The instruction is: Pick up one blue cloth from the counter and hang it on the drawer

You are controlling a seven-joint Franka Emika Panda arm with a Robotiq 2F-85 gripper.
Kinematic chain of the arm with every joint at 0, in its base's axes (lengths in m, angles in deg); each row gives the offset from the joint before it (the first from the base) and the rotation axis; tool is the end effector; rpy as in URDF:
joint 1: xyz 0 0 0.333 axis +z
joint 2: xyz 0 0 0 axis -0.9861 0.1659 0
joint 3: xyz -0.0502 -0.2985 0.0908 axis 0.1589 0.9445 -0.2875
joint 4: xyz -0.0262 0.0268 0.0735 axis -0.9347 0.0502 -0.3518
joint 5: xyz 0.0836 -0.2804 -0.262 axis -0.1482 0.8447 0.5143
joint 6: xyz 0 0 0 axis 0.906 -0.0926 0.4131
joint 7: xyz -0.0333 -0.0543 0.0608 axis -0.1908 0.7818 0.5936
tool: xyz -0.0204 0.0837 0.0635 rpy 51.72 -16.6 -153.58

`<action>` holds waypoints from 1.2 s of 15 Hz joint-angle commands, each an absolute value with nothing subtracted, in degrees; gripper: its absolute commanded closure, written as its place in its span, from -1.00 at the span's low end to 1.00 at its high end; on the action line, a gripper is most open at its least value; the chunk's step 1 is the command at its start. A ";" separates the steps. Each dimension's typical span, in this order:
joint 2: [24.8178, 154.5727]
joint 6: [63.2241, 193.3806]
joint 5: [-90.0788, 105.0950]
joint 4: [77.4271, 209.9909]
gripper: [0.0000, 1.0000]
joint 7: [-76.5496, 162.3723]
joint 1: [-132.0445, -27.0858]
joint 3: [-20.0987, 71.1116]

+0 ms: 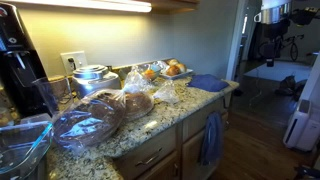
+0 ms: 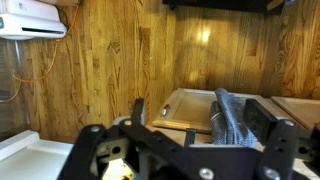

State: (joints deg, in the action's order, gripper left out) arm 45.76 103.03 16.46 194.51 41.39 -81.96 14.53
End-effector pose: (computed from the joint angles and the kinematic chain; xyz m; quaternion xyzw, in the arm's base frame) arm 0.3846 0.0231 0.4434 0.9892 0.0525 -0.0500 0.1273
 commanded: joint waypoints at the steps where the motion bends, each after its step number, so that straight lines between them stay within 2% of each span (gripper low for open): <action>1: 45.85 102.82 16.93 194.40 -1.00 41.84 -80.76 15.60; 8: 47.72 105.50 16.58 193.62 -1.00 40.61 -80.97 16.72; 18: 62.51 125.42 23.18 188.27 -1.00 22.73 -80.82 19.99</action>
